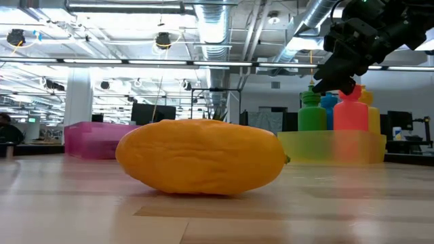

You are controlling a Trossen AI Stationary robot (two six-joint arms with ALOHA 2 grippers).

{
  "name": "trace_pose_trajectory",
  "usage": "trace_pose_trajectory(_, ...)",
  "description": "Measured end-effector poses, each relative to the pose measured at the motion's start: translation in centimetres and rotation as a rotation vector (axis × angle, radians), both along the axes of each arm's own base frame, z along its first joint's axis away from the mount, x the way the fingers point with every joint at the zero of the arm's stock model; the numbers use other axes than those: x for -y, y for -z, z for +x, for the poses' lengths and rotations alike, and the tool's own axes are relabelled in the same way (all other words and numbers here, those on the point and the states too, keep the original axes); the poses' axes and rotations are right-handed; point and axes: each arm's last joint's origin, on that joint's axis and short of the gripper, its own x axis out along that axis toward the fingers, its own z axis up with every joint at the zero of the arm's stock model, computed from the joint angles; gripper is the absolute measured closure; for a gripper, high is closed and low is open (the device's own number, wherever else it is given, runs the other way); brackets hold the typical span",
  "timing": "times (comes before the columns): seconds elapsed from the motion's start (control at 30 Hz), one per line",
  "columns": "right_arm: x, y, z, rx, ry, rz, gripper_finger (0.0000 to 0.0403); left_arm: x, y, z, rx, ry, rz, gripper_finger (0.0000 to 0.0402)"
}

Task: Pick & Place Food Item
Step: Put the red pomegranate into the transparent bin

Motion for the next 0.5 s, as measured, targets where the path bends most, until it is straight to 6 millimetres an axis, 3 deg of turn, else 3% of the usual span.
trace_pose_trajectory(0.23, 0.0, 0.0, 0.0, 0.003, 0.023, 0.039, 0.0198, 5.4, 0.2, -3.5, -0.120, 0.268, -0.106, 0.0204)
trace_pose_trajectory(0.5, 0.0, 0.0, 0.0, 0.006, 0.040, 0.067, 0.0198, 8.4, 0.9, -7.1, -0.185, 0.242, -0.057, 0.0205)
